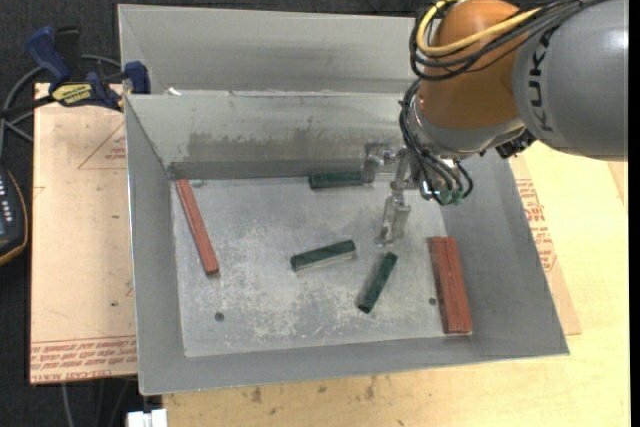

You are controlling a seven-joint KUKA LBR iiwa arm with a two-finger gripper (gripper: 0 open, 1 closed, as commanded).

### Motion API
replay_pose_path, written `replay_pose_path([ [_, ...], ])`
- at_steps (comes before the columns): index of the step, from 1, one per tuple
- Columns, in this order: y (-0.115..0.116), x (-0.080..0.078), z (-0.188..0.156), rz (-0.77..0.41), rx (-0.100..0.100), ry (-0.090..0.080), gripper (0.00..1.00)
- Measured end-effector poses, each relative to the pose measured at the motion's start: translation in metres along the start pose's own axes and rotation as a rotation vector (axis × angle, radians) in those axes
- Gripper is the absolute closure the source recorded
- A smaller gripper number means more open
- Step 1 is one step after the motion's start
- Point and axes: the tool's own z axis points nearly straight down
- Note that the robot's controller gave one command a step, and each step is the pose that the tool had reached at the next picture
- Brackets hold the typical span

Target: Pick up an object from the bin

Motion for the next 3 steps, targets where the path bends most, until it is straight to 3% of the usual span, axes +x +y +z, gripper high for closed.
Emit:
replay_pose_path([
  [1, 0.063, 0.006, 0.109, -0.065, -0.002, 0.0, 0.0],
  [2, 0.06, 0.003, 0.105, -0.061, 0.0, -0.008, 1.0],
  [3, 0.052, -0.003, -0.086, -0.002, -0.001, -0.019, 1.0],
])
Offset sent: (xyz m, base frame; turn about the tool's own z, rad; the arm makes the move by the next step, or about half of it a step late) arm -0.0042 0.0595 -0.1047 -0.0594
